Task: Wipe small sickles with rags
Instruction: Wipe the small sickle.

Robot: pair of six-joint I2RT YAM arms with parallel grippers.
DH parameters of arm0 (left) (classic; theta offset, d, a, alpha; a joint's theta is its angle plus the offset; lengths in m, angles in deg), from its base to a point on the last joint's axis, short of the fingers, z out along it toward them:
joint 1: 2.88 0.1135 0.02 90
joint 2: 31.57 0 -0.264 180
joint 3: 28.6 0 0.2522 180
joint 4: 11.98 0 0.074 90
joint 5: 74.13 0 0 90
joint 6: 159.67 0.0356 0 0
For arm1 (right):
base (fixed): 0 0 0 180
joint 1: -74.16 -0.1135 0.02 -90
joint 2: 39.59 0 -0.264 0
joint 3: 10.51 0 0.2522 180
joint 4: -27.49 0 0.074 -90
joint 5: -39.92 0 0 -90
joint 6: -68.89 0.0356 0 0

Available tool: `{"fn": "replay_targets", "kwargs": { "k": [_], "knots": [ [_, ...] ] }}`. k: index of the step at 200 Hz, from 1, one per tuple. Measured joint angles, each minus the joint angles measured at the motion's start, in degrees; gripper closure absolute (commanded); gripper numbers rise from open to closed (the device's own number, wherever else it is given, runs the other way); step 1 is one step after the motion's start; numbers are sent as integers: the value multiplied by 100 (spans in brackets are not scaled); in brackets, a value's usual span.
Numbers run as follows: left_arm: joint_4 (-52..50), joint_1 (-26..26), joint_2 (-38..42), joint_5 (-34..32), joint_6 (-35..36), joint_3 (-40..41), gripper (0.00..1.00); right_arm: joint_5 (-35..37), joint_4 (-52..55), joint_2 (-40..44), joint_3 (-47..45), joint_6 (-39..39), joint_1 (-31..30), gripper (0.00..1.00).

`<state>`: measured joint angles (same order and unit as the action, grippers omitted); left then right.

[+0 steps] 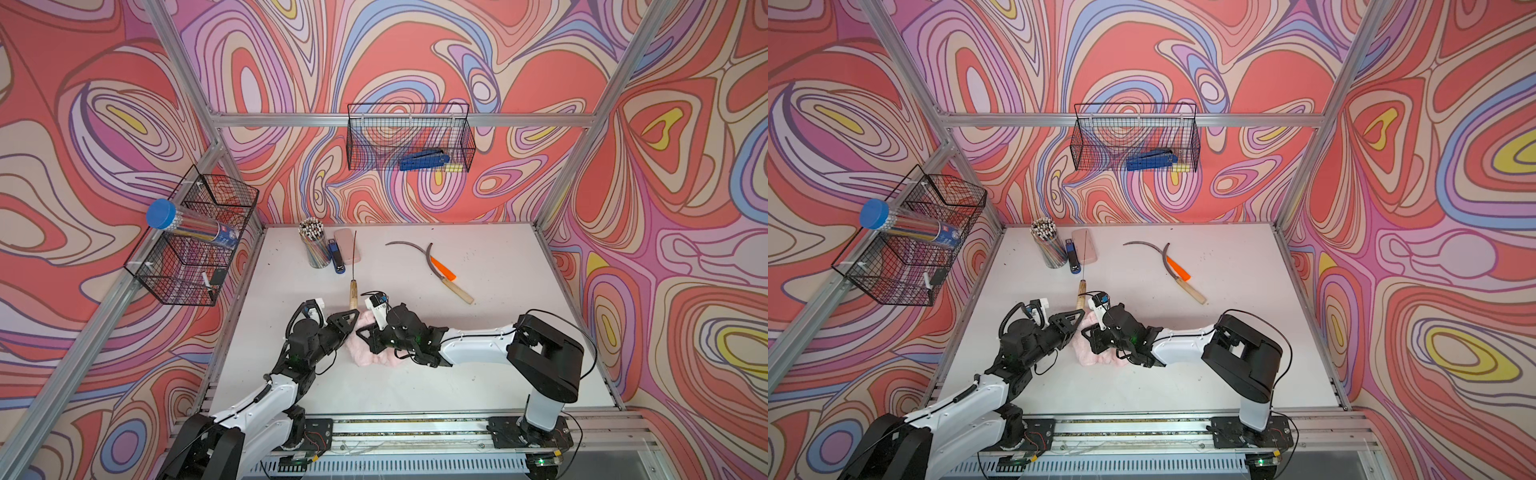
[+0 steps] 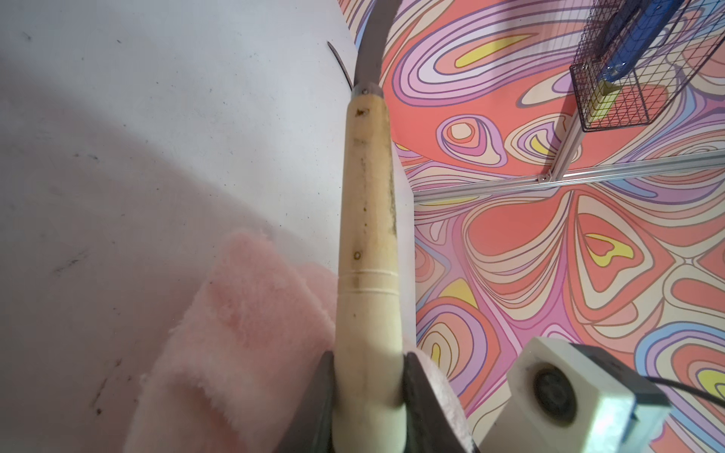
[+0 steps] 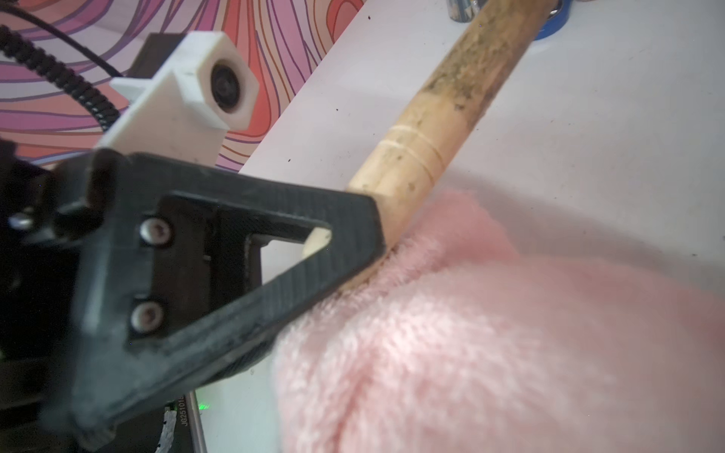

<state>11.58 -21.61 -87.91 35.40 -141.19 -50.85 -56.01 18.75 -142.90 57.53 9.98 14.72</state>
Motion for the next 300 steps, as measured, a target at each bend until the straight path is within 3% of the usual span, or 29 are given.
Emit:
{"fn": "replay_targets", "kwargs": {
  "k": [69,110,134,180,228,262,300],
  "knots": [
    [125,17,-470,35,15,4,100,81,256,-101,120,-13,-238,100],
    [35,46,-94,-11,17,9,100,-142,258,-151,223,120,166,100],
    [-164,31,195,74,15,9,100,101,85,-116,72,133,431,100],
    [-245,22,118,452,-94,26,100,796,129,1025,-1139,57,671,100],
    [267,22,-579,1016,-433,170,100,1263,284,1902,-1443,-199,1019,100],
    [295,22,-732,1318,-592,177,100,1202,323,1659,-1283,-466,1025,100],
    [328,22,-750,1513,-732,186,100,852,306,793,-796,-619,1025,100]
  ]
}}
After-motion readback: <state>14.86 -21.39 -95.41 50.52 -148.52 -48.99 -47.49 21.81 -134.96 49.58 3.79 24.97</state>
